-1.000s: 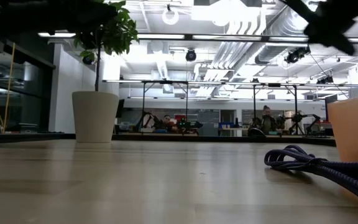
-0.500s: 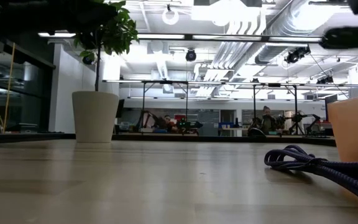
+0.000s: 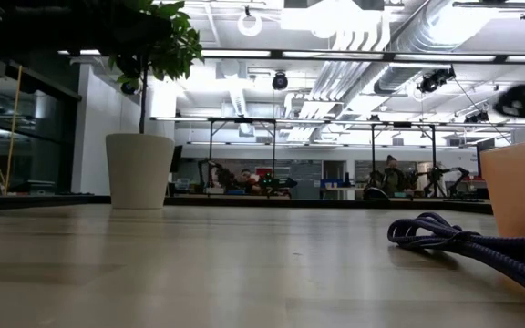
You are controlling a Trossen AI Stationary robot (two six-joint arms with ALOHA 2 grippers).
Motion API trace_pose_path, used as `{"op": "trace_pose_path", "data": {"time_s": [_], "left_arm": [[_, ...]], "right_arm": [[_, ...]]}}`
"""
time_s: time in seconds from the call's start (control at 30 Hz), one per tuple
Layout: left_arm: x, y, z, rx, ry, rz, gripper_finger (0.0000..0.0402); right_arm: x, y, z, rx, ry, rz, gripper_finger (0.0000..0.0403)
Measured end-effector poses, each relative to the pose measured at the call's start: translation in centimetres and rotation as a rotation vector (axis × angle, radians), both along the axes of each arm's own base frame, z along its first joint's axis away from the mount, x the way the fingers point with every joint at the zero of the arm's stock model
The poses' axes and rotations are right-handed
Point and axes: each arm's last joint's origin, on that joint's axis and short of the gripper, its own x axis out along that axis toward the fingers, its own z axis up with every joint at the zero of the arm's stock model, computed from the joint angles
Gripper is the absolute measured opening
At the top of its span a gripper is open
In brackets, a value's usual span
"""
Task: Pick and place USB-C Cables
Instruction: Put the green charger cable into the orange bin
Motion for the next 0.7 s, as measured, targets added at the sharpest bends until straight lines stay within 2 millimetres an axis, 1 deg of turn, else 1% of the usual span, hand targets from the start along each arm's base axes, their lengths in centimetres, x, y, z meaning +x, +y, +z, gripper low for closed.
{"op": "trace_pose_path", "data": {"time_s": [0.2,0.37,0.5,0.7], "left_arm": [[0.3,0.1,-0.4,-0.022,0.026,0.010,0.0000],[0.5,0.3,-0.6,-0.027,0.039,0.046,0.0000],[0.5,0.3,-0.6,-0.025,0.039,0.051,0.0000],[0.5,0.3,-0.6,-0.021,0.040,0.051,0.0000]], "right_arm": [[0.8,0.2,-2.1,-0.029,0.073,0.021,0.0007],[1.1,0.3,-3.3,-0.049,0.111,0.025,0.0007],[1.3,0.3,-3.8,-0.045,0.126,0.046,0.0008],[1.3,0.3,-3.8,-0.046,0.125,0.074,0.0025]]}}
